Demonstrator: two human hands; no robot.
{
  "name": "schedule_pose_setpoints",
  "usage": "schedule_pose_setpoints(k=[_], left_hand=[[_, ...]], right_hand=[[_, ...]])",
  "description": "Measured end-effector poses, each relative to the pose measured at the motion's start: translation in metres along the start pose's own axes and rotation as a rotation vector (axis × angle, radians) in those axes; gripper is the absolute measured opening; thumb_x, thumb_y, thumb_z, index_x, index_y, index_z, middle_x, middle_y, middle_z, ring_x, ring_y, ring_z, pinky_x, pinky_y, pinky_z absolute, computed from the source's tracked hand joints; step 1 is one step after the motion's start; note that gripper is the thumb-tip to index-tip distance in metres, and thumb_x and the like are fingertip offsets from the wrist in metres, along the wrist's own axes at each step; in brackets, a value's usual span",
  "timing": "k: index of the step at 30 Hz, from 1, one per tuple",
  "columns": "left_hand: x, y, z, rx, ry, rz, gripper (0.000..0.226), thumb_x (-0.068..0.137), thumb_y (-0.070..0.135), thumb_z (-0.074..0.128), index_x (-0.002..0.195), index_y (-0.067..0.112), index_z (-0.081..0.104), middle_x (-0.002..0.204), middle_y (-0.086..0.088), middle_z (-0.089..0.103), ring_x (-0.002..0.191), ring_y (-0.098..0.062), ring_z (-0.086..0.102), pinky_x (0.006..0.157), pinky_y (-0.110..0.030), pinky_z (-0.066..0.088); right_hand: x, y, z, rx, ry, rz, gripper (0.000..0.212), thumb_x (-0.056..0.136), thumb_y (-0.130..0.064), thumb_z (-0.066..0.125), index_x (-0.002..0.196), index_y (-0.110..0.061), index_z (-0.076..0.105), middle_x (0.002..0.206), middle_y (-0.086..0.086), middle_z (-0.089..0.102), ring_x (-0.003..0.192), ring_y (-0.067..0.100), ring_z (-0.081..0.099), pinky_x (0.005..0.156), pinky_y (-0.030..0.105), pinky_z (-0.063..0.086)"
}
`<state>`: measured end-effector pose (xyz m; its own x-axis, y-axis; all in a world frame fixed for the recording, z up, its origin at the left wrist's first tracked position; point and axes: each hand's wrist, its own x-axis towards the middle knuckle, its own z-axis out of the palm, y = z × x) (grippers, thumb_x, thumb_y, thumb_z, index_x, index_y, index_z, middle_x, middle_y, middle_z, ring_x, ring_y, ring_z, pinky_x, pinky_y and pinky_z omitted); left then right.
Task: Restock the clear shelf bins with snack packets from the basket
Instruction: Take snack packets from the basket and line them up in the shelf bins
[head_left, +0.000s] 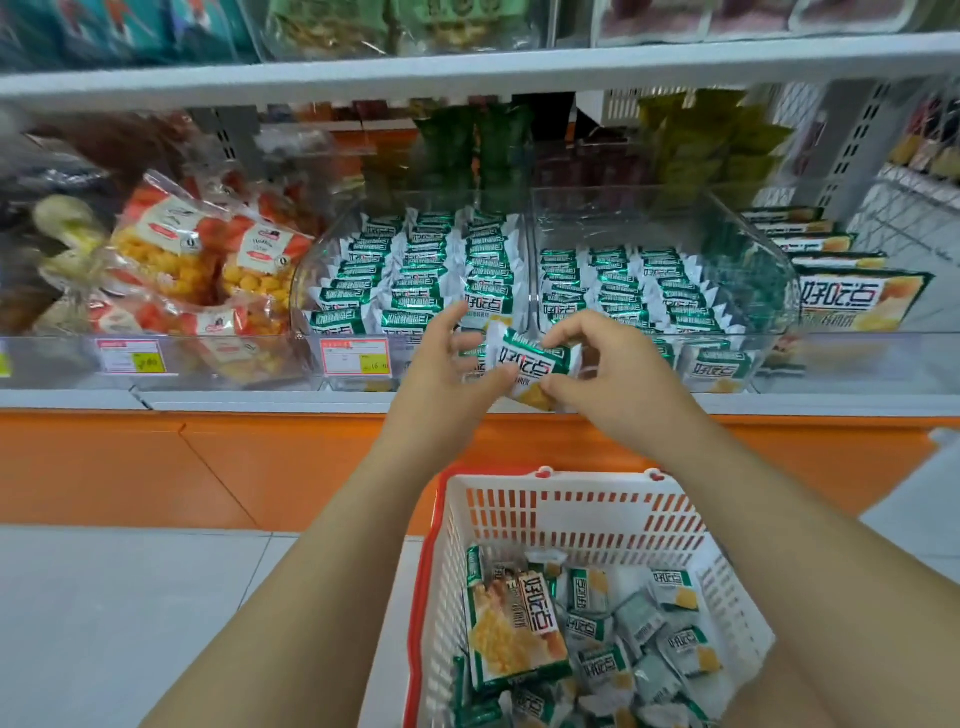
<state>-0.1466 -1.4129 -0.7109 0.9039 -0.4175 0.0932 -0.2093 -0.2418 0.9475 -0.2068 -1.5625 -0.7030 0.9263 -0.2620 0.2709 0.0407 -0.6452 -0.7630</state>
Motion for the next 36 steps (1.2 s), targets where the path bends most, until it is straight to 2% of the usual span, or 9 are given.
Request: schedule_pose_setpoints(k=[2,5,8,11,15,18,23,26,36], left_hand=[[0.001,0.000,-0.005,0.343,0.012,0.137,0.064,0.089,0.025,0.065,0.143,0.031,0.032,0.135,0.008,0.047,0.126,-0.009,0.043,0.096,-0.028,0.039],[0.007,0.002,-0.013,0.583,0.040,0.247,0.047,0.090,0.028,0.063,0.134,0.032,0.045,0.135,0.008,0.050,0.125,-0.012,0.045,0.095,-0.031,0.040],[0.022,0.012,-0.021,0.681,0.023,0.353,0.037,0.088,0.029,0.065,0.123,0.027,0.056,0.123,0.008,0.056,0.105,-0.011,0.052,0.087,-0.027,0.041],[0.034,0.021,-0.024,0.737,-0.031,0.409,0.039,0.087,0.030,0.066,0.125,0.029,0.057,0.118,0.011,0.057,0.088,-0.004,0.046,0.080,-0.027,0.043],[0.060,0.026,-0.033,0.796,0.040,0.409,0.040,0.088,0.031,0.064,0.128,0.029,0.056,0.124,0.009,0.056,0.093,-0.007,0.048,0.084,-0.030,0.045],[0.083,0.024,-0.033,0.870,0.064,0.323,0.042,0.089,0.031,0.064,0.130,0.028,0.055,0.132,0.004,0.054,0.108,-0.018,0.055,0.087,-0.033,0.045],[0.107,0.015,-0.015,0.956,-0.036,0.247,0.043,0.088,0.028,0.067,0.130,0.023,0.057,0.135,-0.003,0.050,0.105,-0.025,0.059,0.089,-0.036,0.047],[0.115,0.010,-0.007,0.993,-0.039,0.221,0.038,0.086,0.026,0.069,0.123,0.024,0.058,0.129,-0.004,0.052,0.104,-0.026,0.059,0.091,-0.038,0.046],[0.124,-0.001,-0.004,1.044,0.033,0.236,0.029,0.083,0.031,0.069,0.104,0.027,0.049,0.124,-0.002,0.047,0.116,-0.026,0.040,0.091,-0.038,0.033]], right_hand=[[0.005,-0.001,0.004,-0.049,-0.039,-0.070,0.026,0.081,-0.009,0.070,0.097,-0.025,0.057,0.082,-0.022,0.049,0.063,-0.016,0.045,0.058,0.004,0.035],[0.012,-0.003,0.007,-0.027,-0.042,-0.098,0.029,0.082,-0.008,0.070,0.101,-0.024,0.056,0.088,-0.024,0.050,0.067,-0.018,0.047,0.060,0.003,0.037],[0.017,-0.005,0.009,0.018,0.034,-0.128,0.036,0.080,-0.007,0.071,0.104,-0.029,0.054,0.096,-0.023,0.053,0.085,-0.010,0.050,0.073,0.003,0.040],[0.021,-0.006,0.008,0.054,0.120,-0.162,0.044,0.081,-0.006,0.070,0.116,-0.026,0.055,0.112,-0.013,0.057,0.100,-0.001,0.051,0.087,0.011,0.044],[0.026,0.001,0.000,0.136,0.205,-0.110,0.057,0.085,-0.012,0.068,0.134,-0.024,0.043,0.125,-0.010,0.050,0.116,0.003,0.048,0.099,0.020,0.038],[0.028,0.014,-0.004,0.088,0.182,-0.022,0.065,0.086,-0.015,0.067,0.141,-0.024,0.033,0.134,-0.004,0.048,0.124,0.010,0.043,0.096,0.022,0.032],[0.032,0.031,-0.010,0.009,0.169,0.052,0.064,0.087,-0.017,0.065,0.142,-0.023,0.033,0.129,0.000,0.049,0.111,0.010,0.045,0.087,0.023,0.034],[0.033,0.038,-0.010,-0.022,0.150,0.076,0.064,0.087,-0.019,0.066,0.141,-0.023,0.034,0.129,0.000,0.050,0.114,0.012,0.046,0.087,0.023,0.035],[0.033,0.043,-0.009,-0.159,0.097,0.074,0.057,0.087,-0.021,0.065,0.138,-0.026,0.040,0.125,-0.006,0.052,0.100,0.005,0.045,0.081,0.020,0.036]])
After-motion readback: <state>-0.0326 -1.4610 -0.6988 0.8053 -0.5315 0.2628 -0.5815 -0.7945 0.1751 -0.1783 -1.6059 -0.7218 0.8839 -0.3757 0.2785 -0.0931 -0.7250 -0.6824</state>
